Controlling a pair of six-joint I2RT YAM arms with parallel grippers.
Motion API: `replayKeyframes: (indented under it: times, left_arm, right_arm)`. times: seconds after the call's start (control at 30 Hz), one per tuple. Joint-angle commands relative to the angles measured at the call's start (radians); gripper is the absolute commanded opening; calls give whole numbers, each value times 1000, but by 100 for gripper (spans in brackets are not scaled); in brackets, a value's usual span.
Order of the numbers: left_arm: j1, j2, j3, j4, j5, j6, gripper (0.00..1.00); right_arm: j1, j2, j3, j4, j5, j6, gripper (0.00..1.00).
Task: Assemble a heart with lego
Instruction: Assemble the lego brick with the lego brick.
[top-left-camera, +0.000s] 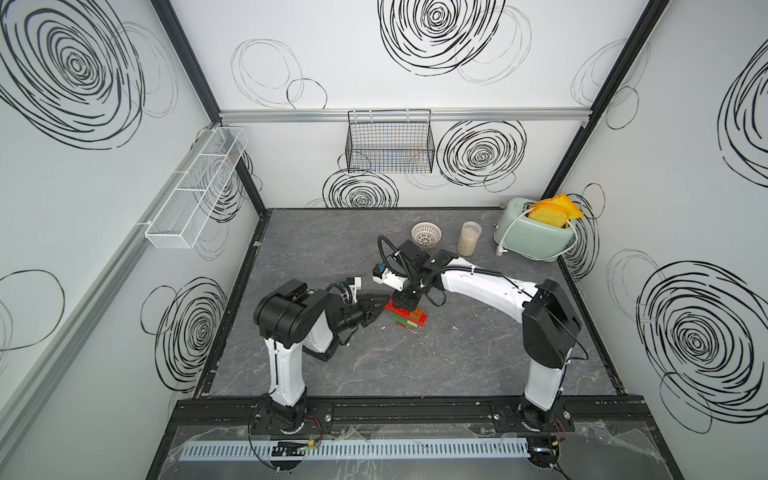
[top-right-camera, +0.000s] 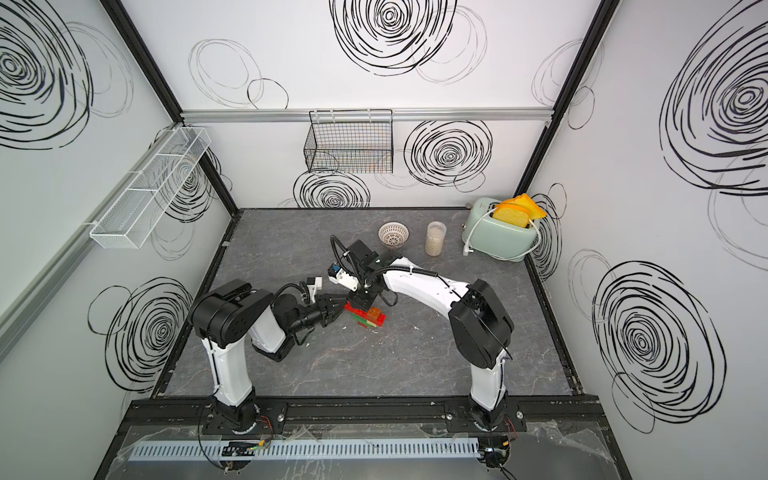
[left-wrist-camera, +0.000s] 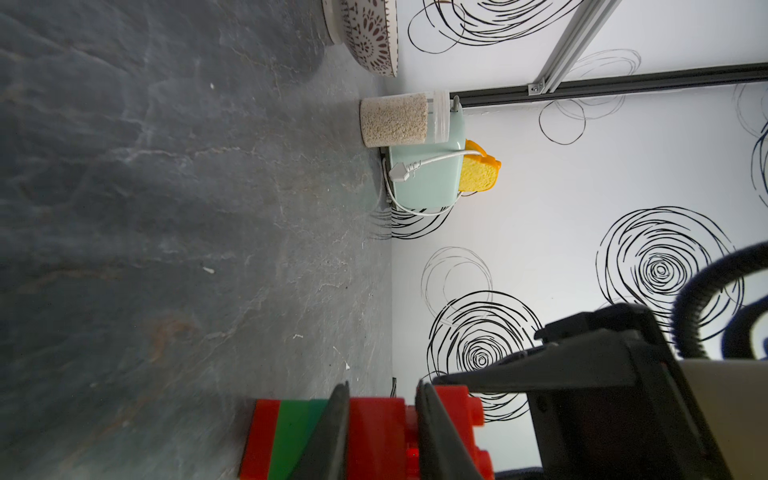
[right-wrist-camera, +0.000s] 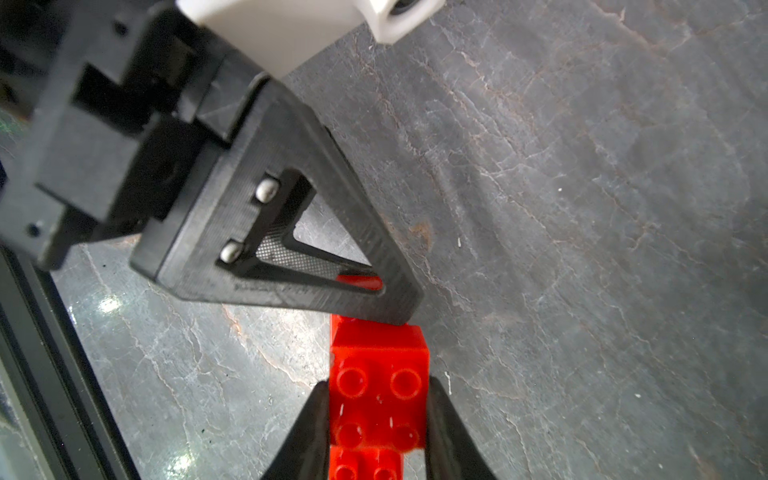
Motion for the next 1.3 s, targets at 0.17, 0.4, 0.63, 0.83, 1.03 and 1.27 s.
replayKeyframes:
  times: [0.17, 0.4, 0.63, 0.83, 1.03, 1.27]
  left_arm:
    - [5, -12, 10, 229, 20, -5, 15]
    - [8, -17, 7, 229, 19, -5, 15]
    - [10, -17, 9, 229, 20, -6, 15]
    - [12, -17, 8, 229, 19, -6, 15]
    - [10, -19, 7, 229, 19, -6, 15]
    - [11, -25, 5, 229, 20, -7, 15]
  right_arm:
    - [16, 27, -52, -106, 43, 15, 26]
    - [19, 34, -56, -144, 83, 13, 26]
    - [20, 11, -80, -154, 98, 16, 26]
    - [21, 0, -104, -158, 106, 27, 26]
    - [26, 11, -92, -140, 84, 28, 26]
    - [72, 32, -70, -120, 134, 56, 26]
